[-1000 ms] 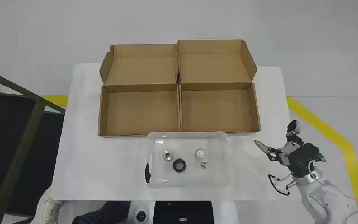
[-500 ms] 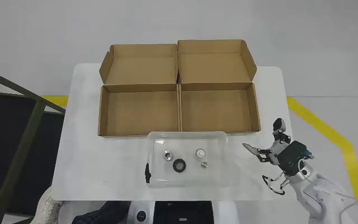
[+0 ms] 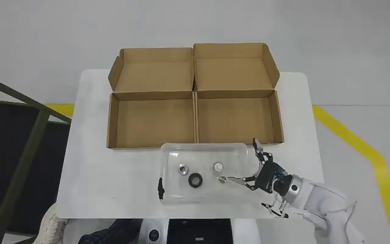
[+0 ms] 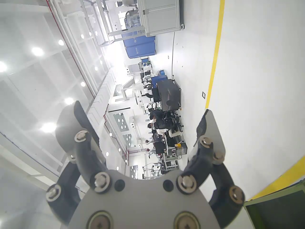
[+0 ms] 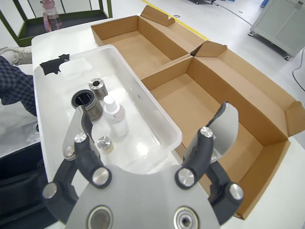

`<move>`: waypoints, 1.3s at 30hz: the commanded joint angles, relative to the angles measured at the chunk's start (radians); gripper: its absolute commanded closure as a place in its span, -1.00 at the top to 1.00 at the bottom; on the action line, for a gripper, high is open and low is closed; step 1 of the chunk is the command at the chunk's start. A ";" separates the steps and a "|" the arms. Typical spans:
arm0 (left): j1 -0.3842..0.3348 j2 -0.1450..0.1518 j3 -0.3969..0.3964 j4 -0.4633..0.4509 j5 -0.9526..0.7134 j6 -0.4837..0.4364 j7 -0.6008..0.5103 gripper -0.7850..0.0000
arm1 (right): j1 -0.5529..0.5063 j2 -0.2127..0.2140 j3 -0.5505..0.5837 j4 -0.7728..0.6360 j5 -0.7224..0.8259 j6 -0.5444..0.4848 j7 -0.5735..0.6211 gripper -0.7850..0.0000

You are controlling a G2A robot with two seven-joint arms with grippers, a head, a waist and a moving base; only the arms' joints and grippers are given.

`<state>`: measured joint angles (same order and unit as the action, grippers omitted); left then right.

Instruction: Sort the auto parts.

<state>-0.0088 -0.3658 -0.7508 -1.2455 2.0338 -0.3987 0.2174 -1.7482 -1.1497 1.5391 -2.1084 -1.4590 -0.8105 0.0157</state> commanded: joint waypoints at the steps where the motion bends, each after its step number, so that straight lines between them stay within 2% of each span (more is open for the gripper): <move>1: 0.000 0.000 0.000 0.000 0.000 0.000 0.000 1.00 | 0.005 0.002 -0.022 -0.012 -0.009 -0.011 0.021 1.00; 13: 0.000 0.000 0.000 0.000 0.000 0.000 0.000 1.00 | 0.067 0.004 -0.172 0.012 -0.019 -0.026 0.175 1.00; 27: 0.000 0.000 0.000 0.000 0.000 0.000 0.000 1.00 | 0.152 0.005 -0.251 0.081 0.011 0.017 0.312 1.00; 31: 0.000 0.000 0.000 0.000 0.000 0.000 0.000 1.00 | 0.165 0.007 -0.261 0.095 0.017 0.029 0.337 0.73; 32: 0.000 0.000 0.000 0.000 0.000 0.000 0.000 1.00 | 0.168 0.007 -0.264 0.098 0.019 0.032 0.343 0.58; 33: 0.000 0.000 0.000 0.000 0.000 0.000 0.000 1.00 | 0.171 0.008 -0.265 0.101 0.021 0.035 0.346 0.33; 34: 0.000 0.000 0.000 0.000 0.000 0.000 0.000 1.00 | 0.174 0.008 -0.266 0.105 0.024 0.040 0.349 0.19; 35: 0.000 0.000 0.000 0.000 0.000 0.000 0.000 1.00 | 0.177 0.008 -0.266 0.108 0.026 0.046 0.353 0.19; 39: 0.000 0.000 0.000 0.000 0.000 0.000 0.000 1.00 | 0.185 0.010 -0.272 0.117 0.028 0.063 0.367 -0.01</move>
<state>-0.0088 -0.3658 -0.7508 -1.2455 2.0338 -0.3987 0.2174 -1.5650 -1.1402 1.2691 -1.9934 -1.4320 -0.7505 0.3794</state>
